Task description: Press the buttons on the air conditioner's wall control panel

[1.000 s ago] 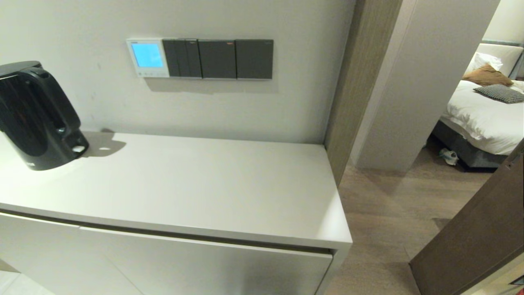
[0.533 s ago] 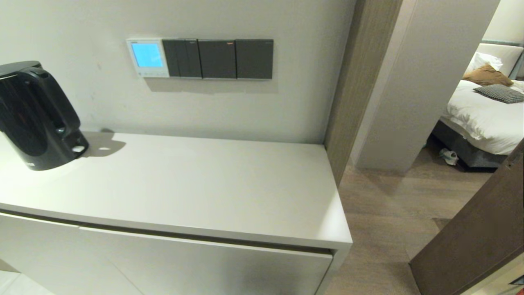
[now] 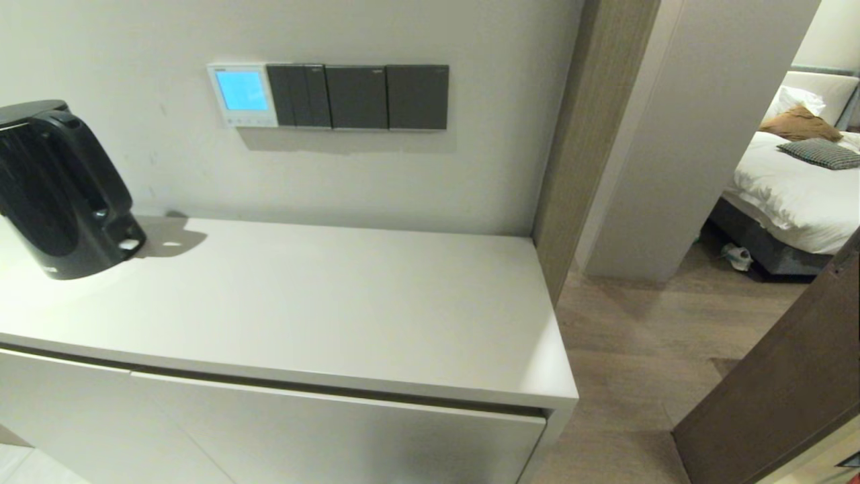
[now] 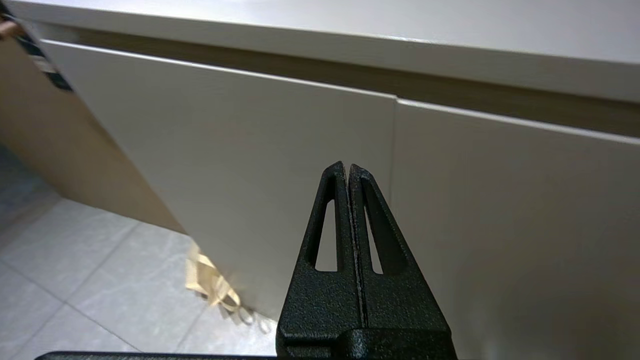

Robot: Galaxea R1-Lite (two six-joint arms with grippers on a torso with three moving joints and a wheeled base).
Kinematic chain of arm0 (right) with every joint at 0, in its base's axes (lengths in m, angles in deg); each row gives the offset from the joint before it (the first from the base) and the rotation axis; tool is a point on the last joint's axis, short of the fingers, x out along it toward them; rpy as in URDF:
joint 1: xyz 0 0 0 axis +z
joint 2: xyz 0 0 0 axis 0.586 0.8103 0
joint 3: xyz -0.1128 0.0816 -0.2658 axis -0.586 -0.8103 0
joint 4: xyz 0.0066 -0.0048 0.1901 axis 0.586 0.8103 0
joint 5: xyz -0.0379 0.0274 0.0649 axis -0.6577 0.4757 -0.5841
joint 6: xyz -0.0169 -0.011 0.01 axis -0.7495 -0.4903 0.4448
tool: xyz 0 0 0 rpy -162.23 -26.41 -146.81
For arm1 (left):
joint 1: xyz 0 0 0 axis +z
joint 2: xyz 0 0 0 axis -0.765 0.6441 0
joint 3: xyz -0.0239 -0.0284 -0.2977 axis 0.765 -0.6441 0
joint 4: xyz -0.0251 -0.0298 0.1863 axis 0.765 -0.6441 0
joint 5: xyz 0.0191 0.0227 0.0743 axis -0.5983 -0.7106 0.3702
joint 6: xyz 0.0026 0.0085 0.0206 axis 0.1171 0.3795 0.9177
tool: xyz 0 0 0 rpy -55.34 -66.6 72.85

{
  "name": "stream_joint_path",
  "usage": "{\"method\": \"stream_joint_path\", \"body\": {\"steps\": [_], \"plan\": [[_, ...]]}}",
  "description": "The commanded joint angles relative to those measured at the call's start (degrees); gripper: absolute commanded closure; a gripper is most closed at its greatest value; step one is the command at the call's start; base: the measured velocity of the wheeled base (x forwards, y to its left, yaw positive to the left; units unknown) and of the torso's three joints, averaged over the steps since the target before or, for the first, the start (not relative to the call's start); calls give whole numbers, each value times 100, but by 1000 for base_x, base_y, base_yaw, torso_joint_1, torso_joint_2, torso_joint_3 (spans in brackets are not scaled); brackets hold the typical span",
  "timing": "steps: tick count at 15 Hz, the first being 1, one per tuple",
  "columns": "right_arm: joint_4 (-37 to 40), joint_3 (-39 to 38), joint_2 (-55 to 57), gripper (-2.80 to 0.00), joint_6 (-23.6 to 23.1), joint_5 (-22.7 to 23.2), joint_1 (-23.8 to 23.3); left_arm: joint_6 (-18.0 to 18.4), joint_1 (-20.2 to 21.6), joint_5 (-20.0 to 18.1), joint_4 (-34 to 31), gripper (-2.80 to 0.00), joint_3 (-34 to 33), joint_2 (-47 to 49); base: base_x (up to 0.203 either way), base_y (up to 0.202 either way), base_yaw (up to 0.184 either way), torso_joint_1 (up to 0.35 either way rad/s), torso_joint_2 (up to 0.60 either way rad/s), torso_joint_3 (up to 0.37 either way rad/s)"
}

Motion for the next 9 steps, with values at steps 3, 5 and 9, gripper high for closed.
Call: {"method": "stream_joint_path", "body": {"steps": [3,5,9], "plan": [[0,-9,8,0,0,1,2,28,34,-549,-136,0,-22,-57,0,0,0,0,0,0],[0,-9,8,0,0,1,2,39,34,-815,-170,0,-6,-68,0,0,0,0,0,0],[0,-9,8,0,0,1,2,65,-1,-1285,-495,0,-4,-143,0,0,0,0,0,0]]}}
